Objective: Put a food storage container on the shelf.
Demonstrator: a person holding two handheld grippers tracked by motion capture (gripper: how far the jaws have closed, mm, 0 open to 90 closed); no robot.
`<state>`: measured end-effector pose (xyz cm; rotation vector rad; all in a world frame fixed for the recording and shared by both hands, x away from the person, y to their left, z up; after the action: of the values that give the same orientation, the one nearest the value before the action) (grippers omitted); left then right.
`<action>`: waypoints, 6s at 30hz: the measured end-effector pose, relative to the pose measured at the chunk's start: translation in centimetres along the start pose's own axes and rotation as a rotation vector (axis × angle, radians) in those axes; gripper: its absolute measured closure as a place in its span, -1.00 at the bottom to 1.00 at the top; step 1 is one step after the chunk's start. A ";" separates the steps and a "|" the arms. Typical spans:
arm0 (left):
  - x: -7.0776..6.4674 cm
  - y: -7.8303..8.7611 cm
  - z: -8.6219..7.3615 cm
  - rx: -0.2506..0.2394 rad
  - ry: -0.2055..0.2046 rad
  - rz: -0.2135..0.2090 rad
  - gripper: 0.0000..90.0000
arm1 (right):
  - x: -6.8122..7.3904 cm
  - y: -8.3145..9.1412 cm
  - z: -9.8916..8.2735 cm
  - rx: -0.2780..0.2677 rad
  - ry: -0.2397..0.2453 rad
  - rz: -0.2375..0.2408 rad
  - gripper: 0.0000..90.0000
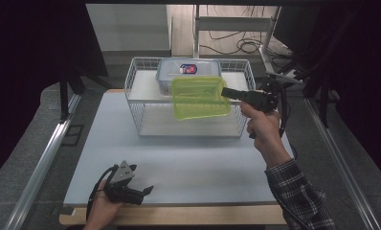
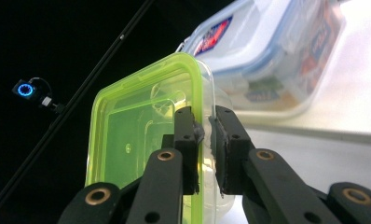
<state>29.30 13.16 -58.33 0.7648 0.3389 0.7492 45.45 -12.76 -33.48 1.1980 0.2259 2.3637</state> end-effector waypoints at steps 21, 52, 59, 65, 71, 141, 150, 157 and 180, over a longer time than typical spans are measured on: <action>0.1 0.2 0.1 -0.012 0.007 0.003 -0.92 | 1.5 -1.6 6.3 -0.091 0.044 -0.101 0.78; 0.0 0.1 0.1 -0.012 0.005 -0.003 -0.92 | 0.5 -5.0 9.3 -0.133 0.062 -0.293 0.74; 0.0 0.1 0.1 -0.011 0.005 -0.004 -0.92 | 0.0 -5.8 9.3 -0.108 0.123 -0.388 0.59; 0.0 0.0 0.0 -0.006 0.005 -0.007 -0.92 | -0.6 -6.2 9.4 -0.100 0.130 -0.395 0.45; 0.0 0.1 0.1 -0.009 0.005 -0.006 -0.92 | -1.0 -5.9 9.7 -0.110 0.167 -0.449 0.32; 0.1 -0.1 0.1 -0.016 0.013 -0.001 -0.92 | -1.4 -2.9 -1.3 0.053 0.546 -0.385 -0.87; 0.1 -0.2 0.1 -0.017 0.013 -0.001 -0.92 | -1.9 -3.4 -2.4 0.064 0.564 -0.388 -0.89; 0.1 -0.2 0.1 -0.015 0.014 0.000 -0.92 | -2.3 -3.6 -3.3 0.075 0.570 -0.388 -0.90; 0.1 -0.2 0.0 -0.012 0.011 0.000 -0.92 | -3.7 -3.2 -5.8 0.095 0.589 -0.407 -0.91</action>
<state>29.48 13.15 -58.44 0.7492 0.3443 0.7551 43.83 -11.36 -40.81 0.4023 0.7070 2.2835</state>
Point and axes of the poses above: each handheld gripper's, and its own axes: y roughly backward along the jaws, z roughly out of its top, x roughly to its left, the point moved 10 cm from there along -y, roughly forward along the jaws, and after that the axes turned 9 degrees about x, right-handed, at the moved point
